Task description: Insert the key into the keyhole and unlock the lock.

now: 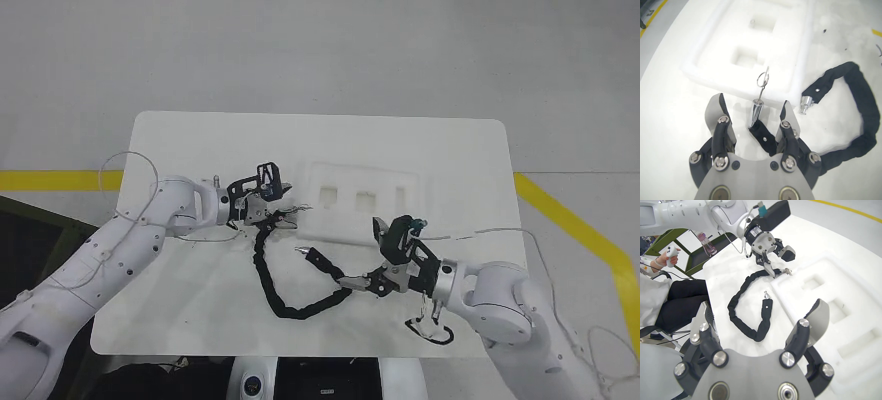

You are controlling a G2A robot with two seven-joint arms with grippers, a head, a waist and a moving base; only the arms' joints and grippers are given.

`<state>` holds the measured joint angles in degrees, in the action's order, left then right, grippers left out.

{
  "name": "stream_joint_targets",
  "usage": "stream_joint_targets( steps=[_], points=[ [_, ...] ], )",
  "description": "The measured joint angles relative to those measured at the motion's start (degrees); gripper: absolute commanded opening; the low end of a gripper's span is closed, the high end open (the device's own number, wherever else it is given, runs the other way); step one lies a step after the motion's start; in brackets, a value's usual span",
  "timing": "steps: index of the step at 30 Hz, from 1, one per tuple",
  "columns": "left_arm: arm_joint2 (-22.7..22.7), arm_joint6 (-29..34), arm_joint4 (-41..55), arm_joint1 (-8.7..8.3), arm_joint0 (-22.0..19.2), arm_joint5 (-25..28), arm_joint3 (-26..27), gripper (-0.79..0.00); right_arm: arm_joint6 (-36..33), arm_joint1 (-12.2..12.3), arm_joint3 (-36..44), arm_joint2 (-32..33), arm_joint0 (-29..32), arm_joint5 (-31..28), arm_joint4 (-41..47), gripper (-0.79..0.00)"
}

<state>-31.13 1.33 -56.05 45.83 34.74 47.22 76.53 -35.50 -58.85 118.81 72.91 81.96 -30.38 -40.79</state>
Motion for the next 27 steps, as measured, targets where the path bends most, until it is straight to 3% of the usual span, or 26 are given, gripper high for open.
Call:
stream_joint_targets(
  steps=[5,8,12,15,19,27],
  points=[
    [-3.7,-6.8,1.3,-0.70,0.3,6.3,-3.4,0.000,3.1,0.2,-2.4,2.4,-1.0,-1.4,0.2,0.000],
    [-6.5,-14.7,3.1,-1.12,1.2,10.3,-5.1,0.000,4.0,0.2,-5.0,3.6,-2.5,-2.2,0.9,0.000],
    [-9.3,-24.5,1.4,-1.56,1.6,10.8,-8.4,0.000,6.0,0.2,-9.0,4.6,-6.1,-3.5,0.1,0.000],
    [-11.0,-28.5,-1.3,-1.60,0.8,10.8,-11.1,0.000,8.0,0.2,-11.9,5.1,-9.0,-4.0,-1.5,0.000],
    [-12.8,-31.7,-4.0,-1.36,-0.4,10.8,-14.4,0.000,10.7,0.1,-15.3,6.0,-12.3,-2.7,-4.6,0.000],
    [-15.0,-32.2,-7.0,-0.85,-3.8,10.8,-19.6,0.000,15.2,0.0,-18.9,7.6,-17.1,1.8,-12.9,0.000]
  ],
)
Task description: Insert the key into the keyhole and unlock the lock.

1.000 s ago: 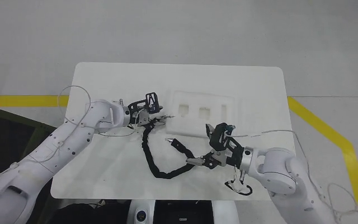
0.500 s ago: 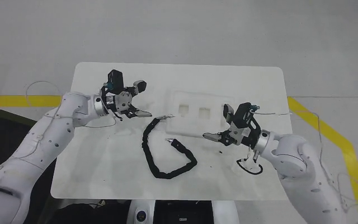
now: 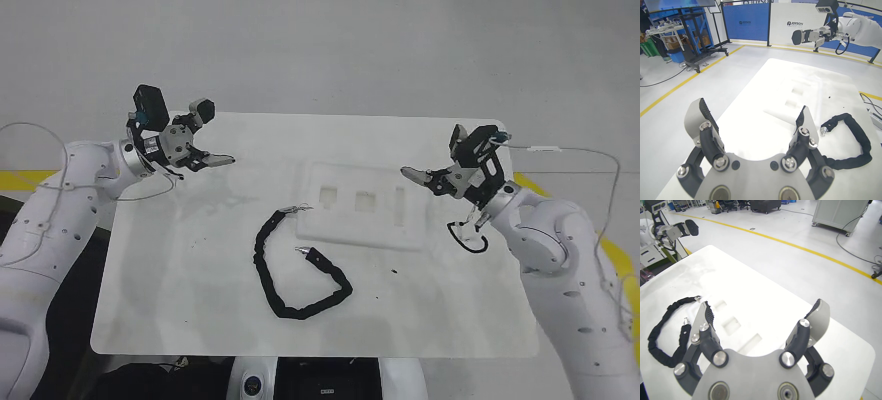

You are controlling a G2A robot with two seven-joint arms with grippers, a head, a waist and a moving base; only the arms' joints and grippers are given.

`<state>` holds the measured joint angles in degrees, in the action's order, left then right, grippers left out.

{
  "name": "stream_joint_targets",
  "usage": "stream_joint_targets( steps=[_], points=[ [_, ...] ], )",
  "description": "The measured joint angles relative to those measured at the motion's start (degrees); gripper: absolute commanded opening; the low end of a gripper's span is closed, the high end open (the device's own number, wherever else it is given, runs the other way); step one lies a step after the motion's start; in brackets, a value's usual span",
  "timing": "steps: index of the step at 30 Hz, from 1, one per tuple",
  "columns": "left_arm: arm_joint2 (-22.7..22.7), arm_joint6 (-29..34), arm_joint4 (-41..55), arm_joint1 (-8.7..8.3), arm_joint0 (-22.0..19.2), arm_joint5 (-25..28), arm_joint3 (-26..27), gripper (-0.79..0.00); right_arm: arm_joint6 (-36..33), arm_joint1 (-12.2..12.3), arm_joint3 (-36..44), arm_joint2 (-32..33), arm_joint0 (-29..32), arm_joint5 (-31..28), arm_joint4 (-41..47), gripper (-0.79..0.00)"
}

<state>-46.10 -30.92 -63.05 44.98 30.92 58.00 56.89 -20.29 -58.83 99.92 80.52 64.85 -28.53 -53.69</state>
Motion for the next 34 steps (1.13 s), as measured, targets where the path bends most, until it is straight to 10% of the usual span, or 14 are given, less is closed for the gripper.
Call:
stream_joint_targets(
  steps=[34],
  points=[
    [-1.2,-0.4,-1.1,-0.34,-0.2,0.0,-1.1,-0.001,-0.7,0.0,1.2,-0.2,-1.0,5.3,-7.3,-0.001]
  ],
)
